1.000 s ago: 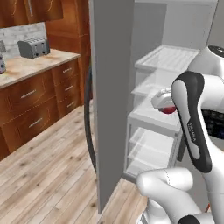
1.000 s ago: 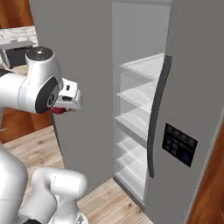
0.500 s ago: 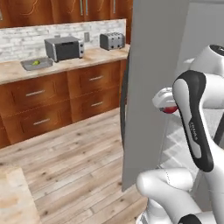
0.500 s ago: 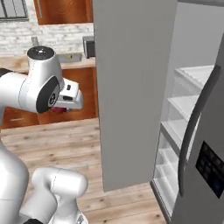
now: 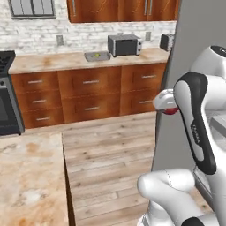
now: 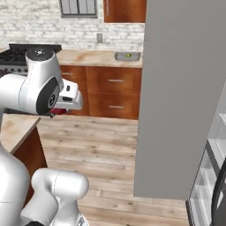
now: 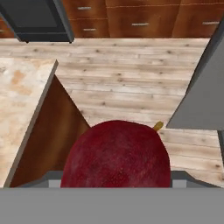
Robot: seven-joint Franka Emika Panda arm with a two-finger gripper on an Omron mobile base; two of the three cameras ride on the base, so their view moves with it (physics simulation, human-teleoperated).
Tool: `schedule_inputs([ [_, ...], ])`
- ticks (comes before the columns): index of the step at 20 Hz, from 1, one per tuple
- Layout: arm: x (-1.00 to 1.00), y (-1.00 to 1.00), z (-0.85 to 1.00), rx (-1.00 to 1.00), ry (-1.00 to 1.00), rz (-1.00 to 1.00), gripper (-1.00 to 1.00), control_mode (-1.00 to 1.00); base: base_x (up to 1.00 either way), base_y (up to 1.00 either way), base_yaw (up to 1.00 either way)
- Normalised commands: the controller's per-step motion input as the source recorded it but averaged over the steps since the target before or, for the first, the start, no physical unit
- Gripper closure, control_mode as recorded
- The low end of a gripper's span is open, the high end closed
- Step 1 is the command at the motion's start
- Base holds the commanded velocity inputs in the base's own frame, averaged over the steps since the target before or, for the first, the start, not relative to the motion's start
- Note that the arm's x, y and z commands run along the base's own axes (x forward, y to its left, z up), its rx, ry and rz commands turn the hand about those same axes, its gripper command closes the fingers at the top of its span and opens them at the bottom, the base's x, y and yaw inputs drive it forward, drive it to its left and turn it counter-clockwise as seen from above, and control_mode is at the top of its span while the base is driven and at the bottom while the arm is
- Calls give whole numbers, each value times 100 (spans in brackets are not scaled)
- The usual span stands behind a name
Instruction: Pick up both pears from the fridge and place them inside the tupperware on the counter.
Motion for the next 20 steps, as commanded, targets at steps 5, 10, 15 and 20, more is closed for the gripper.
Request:
schedule_inputs([
  [5, 0, 0, 0, 0, 0, 0, 100, 100, 1, 4, 30],
  [10, 0, 0, 0, 0, 0, 0, 100, 100, 29, 0, 6],
  [15, 0, 0, 0, 0, 0, 0, 100, 100, 60, 0, -1],
  [20, 0, 0, 0, 0, 0, 0, 100, 100, 94, 3, -11],
])
